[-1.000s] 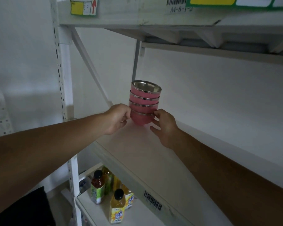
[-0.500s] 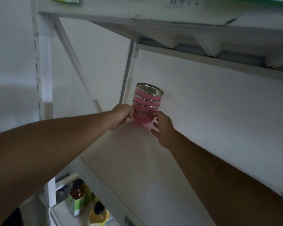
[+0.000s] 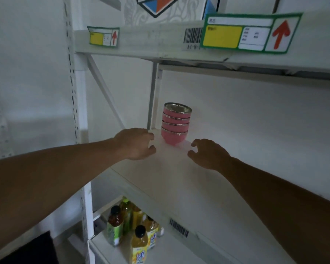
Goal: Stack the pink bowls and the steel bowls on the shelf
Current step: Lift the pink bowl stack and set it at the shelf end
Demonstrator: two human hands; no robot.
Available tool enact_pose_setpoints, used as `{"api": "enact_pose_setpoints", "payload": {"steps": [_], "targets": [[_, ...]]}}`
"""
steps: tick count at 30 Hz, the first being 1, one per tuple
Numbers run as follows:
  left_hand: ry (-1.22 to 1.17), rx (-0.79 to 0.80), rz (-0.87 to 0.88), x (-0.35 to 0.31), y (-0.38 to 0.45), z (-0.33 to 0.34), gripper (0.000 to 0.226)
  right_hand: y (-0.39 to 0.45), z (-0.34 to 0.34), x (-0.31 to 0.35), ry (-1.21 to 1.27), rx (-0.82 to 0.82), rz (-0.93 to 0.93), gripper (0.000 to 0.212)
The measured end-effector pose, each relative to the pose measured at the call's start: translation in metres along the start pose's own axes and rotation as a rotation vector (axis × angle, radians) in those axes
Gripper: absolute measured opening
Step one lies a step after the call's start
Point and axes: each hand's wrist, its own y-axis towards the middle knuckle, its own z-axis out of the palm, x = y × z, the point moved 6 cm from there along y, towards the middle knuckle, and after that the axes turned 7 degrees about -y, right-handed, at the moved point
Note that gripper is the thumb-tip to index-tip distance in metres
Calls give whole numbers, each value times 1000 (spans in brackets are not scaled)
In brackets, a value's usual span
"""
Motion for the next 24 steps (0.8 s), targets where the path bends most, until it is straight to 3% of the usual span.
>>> {"api": "enact_pose_setpoints", "payload": {"steps": [11,24], "targets": [[-33,-27,-75,-43,-66,-7,69,-87,1,1,-9,16,54,62],[-8,-35,-215,-189,-230,-36,65,-253,-30,-61,101,-66,-47,71]]}}
